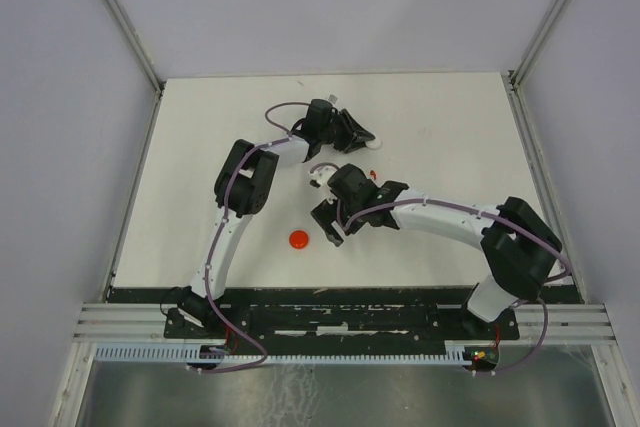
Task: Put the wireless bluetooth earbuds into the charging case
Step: Place the charging case at the center of the board.
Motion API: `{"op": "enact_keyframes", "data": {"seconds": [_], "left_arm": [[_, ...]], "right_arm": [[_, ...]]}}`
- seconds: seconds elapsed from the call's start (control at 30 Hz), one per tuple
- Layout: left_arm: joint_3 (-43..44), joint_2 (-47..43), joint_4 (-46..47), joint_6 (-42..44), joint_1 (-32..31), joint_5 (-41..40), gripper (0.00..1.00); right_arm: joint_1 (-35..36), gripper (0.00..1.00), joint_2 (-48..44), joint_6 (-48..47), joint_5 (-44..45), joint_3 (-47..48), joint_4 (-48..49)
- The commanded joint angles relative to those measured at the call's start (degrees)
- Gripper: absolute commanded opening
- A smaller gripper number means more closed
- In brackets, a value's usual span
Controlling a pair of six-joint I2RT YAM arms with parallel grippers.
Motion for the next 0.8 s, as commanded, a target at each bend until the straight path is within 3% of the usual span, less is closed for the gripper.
{"op": "enact_keyframes", "data": {"seconds": [0.0, 0.27, 0.33, 0.57, 0.6, 0.77], "left_arm": [[2.2, 0.0, -0.6, 3.4, -0.2, 0.1, 0.47], [2.6, -0.4, -0.1, 3.5, -0.1, 1.3, 0.61], [2.7, -0.6, 0.2, 3.6, -0.1, 2.0, 0.72], [3.6, -1.0, 0.6, 3.9, 0.0, 3.2, 0.81], [3.7, -1.2, 0.6, 3.9, 0.0, 3.4, 0.87], [4.7, -1.7, -1.2, 4.5, 0.3, 4.2, 0.9]], "right_arm": [[2.1, 0.9, 2.5, -2.1, 0.9, 3.3, 1.2], [4.5, 0.91, 7.5, -4.3, 1.1, 4.8, 2.9], [4.7, 0.91, 8.4, -4.6, 1.3, 4.8, 3.8], [5.2, 0.91, 10.9, -5.7, 0.8, 5.7, 5.7], [5.3, 0.91, 11.2, -5.9, 0.7, 5.8, 5.9], [5.6, 0.91, 13.3, -6.5, 0.5, 7.7, 5.2]]}}
